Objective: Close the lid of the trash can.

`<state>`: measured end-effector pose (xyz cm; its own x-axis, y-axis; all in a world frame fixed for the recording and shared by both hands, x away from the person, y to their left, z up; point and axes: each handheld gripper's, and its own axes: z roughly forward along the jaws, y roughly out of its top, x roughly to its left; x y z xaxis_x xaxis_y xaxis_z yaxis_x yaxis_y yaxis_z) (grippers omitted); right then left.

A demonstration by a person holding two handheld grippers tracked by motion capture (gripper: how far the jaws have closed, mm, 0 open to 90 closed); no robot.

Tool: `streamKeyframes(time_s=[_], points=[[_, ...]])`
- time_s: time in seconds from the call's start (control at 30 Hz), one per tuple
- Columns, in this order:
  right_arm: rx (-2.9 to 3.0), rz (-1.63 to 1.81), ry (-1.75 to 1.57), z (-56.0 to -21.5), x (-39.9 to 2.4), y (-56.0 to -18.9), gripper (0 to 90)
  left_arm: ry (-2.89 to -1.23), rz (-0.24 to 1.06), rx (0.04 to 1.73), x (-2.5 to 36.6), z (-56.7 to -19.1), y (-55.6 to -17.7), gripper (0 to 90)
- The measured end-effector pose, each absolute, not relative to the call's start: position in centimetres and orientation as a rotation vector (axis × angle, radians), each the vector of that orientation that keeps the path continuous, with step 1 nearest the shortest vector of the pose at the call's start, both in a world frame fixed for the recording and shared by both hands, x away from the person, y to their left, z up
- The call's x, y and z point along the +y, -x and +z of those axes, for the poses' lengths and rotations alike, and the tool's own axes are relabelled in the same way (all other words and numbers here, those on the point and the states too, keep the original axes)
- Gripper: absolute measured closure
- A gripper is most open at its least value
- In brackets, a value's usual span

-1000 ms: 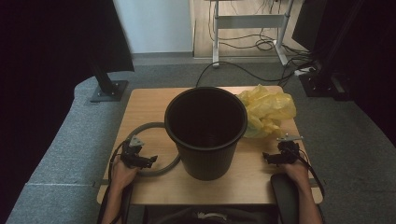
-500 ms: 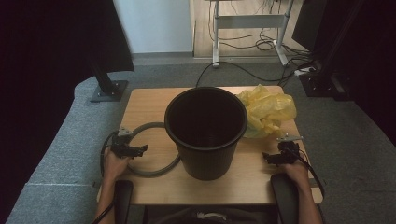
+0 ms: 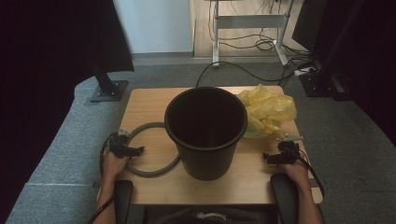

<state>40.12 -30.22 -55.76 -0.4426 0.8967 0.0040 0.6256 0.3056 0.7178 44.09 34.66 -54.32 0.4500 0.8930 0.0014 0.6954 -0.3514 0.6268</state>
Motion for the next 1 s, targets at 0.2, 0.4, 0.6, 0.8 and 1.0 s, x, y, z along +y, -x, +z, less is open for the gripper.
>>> streamKeyframes(time_s=[0.2, 0.4, 0.6, 0.8, 1.0], points=[[2.180, 0.927, -1.358, -55.8, -30.2, -40.1, 0.0, -2.113, 0.469, 1.332, 35.0, -54.6, -44.1, 0.0], [2.180, 0.926, -1.358, -55.8, -30.2, -40.1, 0.0, -2.090, 0.485, 1.363, 35.2, -54.5, -44.1, 1.5], [2.183, 0.927, -1.356, -55.8, -30.2, -40.1, 0.0, -2.068, 0.499, 1.398, 36.0, -53.8, -43.9, 28.2], [2.187, 0.928, -1.352, -55.8, -30.2, -40.1, 0.0, -2.031, 0.511, 1.475, 36.5, -53.4, -43.9, 59.8], [2.187, 0.928, -1.352, -55.8, -30.2, -40.1, 0.0, -2.024, 0.509, 1.539, 36.6, -53.1, -44.2, 77.6]])
